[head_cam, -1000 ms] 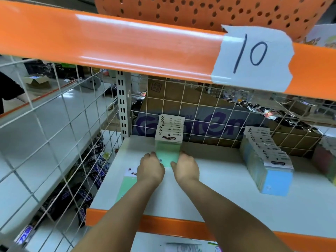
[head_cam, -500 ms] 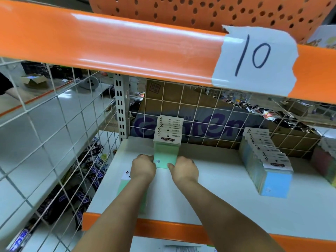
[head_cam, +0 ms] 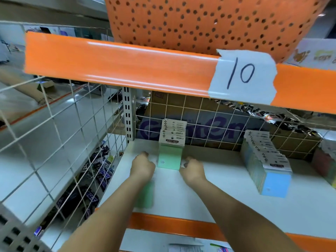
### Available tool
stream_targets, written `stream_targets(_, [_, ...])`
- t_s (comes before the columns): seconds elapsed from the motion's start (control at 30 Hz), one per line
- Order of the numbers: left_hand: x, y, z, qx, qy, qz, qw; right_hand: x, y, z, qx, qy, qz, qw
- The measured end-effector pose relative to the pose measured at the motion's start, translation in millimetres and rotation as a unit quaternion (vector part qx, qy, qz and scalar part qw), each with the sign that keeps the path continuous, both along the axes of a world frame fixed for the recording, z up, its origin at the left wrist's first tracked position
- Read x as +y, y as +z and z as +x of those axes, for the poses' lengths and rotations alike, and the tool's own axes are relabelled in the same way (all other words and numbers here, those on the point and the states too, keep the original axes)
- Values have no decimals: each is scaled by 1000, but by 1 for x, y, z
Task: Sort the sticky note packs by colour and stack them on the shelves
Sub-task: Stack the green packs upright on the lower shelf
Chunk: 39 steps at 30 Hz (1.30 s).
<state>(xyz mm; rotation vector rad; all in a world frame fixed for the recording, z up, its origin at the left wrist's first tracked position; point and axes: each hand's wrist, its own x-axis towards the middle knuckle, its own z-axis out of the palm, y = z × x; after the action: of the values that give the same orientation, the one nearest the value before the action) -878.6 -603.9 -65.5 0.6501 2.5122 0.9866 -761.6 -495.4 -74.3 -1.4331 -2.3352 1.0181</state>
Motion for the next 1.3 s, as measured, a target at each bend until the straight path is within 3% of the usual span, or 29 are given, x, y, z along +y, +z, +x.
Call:
stream_targets(0.13, [-19, 13, -4, 32, 10, -32, 999, -12, 3, 11, 24, 5, 25, 999])
stream_targets(0.27, [-43, 17, -5, 55, 6, -102, 993, -28, 7, 13, 0, 60, -29, 998])
stream_targets(0.37, [-60, 12, -2, 27, -4, -142, 990, -47, 6, 10, -24, 130, -112, 985])
stream_targets(0.5, [-72, 9, 6, -11, -6, -192, 981, -65, 9, 1, -45, 170, -137, 975])
stream_targets(0.73, [-77, 8, 11, -76, 2, -159, 984, -76, 7, -8, -83, 166, -163, 969])
stream_targets(0.93, [-79, 3, 8, -90, 27, -144, 985, -81, 11, -4, -121, 207, -104, 965])
stream_targets(1.1, [-79, 1, 8, -103, 27, -117, 987, -86, -1, -1, -57, 156, -110, 980])
stream_targets(1.3, [-73, 6, 11, -142, 104, -39, 984, -93, -2, -3, 23, 115, -108, 987])
